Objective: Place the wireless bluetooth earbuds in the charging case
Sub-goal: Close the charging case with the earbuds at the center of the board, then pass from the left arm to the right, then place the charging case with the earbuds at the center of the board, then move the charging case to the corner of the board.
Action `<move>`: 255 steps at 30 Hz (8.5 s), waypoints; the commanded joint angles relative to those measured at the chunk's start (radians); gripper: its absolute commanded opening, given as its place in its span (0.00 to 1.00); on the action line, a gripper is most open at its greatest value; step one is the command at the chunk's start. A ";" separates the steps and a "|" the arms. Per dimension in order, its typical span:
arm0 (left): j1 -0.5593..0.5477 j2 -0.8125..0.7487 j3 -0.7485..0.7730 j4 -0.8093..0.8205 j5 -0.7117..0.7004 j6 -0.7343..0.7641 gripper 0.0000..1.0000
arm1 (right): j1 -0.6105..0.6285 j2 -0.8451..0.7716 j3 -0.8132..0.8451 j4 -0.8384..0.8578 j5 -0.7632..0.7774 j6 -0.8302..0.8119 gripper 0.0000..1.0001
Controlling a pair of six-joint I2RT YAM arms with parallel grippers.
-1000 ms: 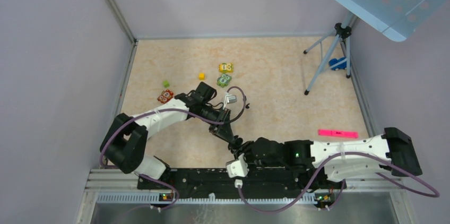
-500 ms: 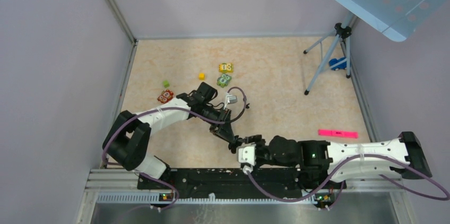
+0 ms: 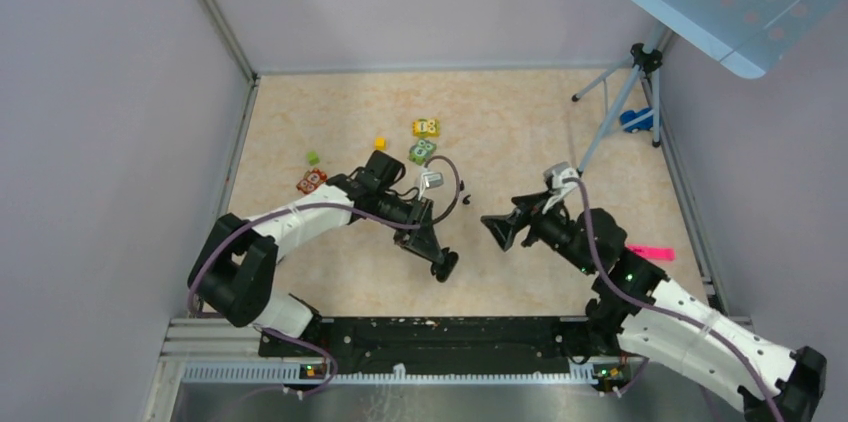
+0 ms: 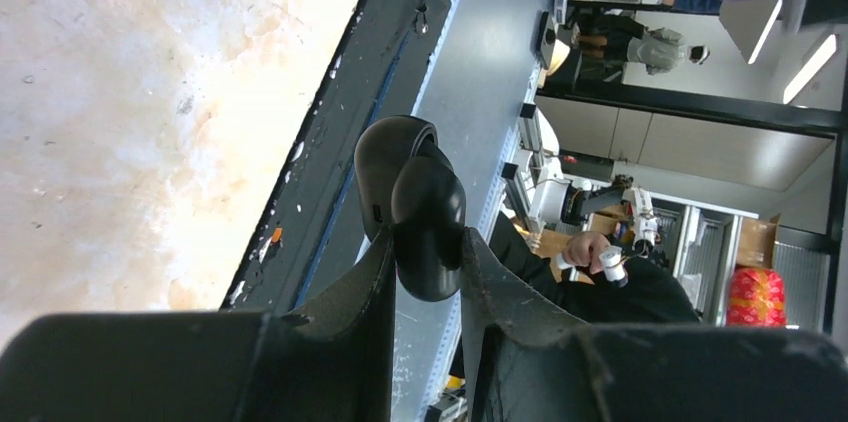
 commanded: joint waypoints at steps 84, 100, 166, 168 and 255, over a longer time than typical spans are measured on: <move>0.074 -0.392 -0.037 0.596 0.013 -0.266 0.00 | -0.157 0.672 -0.094 1.721 -0.858 0.661 0.81; 0.074 -0.384 -0.020 0.506 -0.007 -0.195 0.00 | -0.157 0.663 -0.117 1.684 -0.777 0.645 0.63; 0.213 -0.461 0.000 0.127 -0.372 -0.042 0.82 | -0.650 0.194 -0.246 0.190 -0.105 0.576 0.00; 0.214 -0.474 0.000 0.091 -0.434 -0.038 0.88 | -0.698 0.240 -0.229 0.199 -0.185 0.582 0.00; 0.934 -0.255 -0.083 -0.332 -1.274 -0.307 0.99 | -0.802 0.079 -0.010 -0.288 -0.281 0.366 0.77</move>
